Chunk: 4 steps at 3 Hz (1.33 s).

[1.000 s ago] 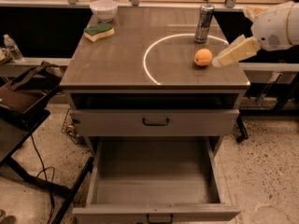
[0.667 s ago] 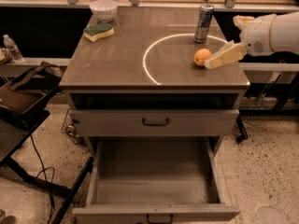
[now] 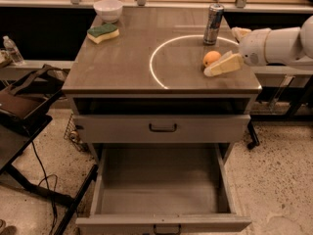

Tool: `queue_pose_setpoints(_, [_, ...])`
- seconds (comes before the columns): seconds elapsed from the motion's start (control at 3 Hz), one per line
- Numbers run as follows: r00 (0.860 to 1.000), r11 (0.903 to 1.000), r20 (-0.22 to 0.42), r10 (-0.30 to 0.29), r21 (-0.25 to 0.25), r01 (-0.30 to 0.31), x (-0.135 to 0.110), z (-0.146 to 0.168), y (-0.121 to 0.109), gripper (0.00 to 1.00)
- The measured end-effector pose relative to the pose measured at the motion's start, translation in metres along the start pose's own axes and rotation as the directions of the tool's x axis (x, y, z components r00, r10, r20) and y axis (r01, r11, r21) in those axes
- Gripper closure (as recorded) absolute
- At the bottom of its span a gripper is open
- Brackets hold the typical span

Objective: Move orange near sponge

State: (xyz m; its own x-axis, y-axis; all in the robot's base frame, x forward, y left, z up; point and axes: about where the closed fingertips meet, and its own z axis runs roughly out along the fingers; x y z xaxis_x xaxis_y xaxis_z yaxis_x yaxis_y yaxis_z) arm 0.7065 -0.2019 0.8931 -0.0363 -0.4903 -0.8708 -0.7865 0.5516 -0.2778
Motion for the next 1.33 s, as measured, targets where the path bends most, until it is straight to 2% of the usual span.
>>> queue_pose_setpoints(0.33, [1.000, 0.9992, -0.010, 0.027, -0.030, -0.027, 0.024, 0.029, -0.001, 0.03])
queue_pose_setpoints(0.67, [0.999, 0.9982, -0.025, 0.040, -0.045, -0.041, 0.037, 0.042, 0.000, 0.26])
queue_pose_setpoints(1.0, [0.999, 0.9978, -0.025, 0.040, -0.052, -0.042, 0.036, 0.046, 0.002, 0.57])
queue_pose_setpoints(1.33, [0.999, 0.9975, -0.024, 0.041, -0.056, -0.042, 0.036, 0.048, 0.004, 0.80])
